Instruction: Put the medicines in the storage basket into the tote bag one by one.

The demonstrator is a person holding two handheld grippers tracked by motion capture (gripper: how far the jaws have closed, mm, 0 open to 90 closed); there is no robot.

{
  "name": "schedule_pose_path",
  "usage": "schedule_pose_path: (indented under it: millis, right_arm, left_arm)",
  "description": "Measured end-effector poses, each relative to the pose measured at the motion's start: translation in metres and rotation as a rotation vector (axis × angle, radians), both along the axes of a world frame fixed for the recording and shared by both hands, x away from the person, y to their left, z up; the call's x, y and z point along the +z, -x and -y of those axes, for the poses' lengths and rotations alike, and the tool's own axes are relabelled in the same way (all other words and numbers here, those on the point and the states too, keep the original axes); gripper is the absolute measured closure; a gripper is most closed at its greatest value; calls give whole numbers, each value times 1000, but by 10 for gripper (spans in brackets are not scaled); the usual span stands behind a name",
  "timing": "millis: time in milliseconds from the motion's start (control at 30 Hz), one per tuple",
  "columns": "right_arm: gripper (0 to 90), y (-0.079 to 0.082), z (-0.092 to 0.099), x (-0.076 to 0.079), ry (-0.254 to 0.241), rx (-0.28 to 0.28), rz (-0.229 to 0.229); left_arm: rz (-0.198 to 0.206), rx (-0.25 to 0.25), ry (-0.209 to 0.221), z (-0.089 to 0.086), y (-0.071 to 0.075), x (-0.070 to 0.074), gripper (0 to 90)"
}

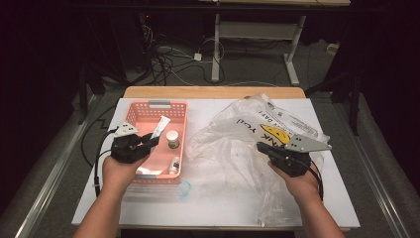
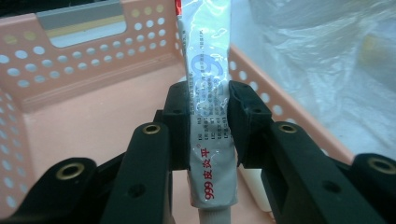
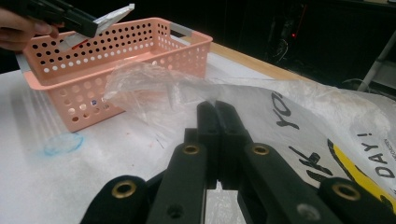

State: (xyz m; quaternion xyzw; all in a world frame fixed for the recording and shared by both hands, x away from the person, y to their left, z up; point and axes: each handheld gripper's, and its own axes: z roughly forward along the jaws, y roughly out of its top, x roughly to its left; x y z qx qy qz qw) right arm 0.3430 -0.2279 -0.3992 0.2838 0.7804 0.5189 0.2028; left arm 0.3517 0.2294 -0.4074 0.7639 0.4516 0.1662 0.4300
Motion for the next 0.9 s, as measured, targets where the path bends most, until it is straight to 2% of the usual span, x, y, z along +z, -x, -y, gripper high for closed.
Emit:
schedule_pose_path:
  millis: [133, 333, 467, 633, 900]
  right_arm:
    - [900, 0, 0, 0, 0, -1, 1]
    - [900, 0, 0, -1, 8, -1, 3]
    - [900, 1, 0, -1, 9, -1, 2]
    - [900, 1, 1, 0, 5, -4, 5]
    - [900, 1, 3, 1, -7, -4, 7]
  left_arm:
    - [25, -11, 15, 3, 12, 2, 690]
    - [30, -28, 20, 8, 24, -2, 689]
    - [31, -48, 57, 10, 32, -6, 689]
    - [28, -79, 54, 18, 39, -7, 689]
    - [48, -126, 52, 37, 49, -2, 689]
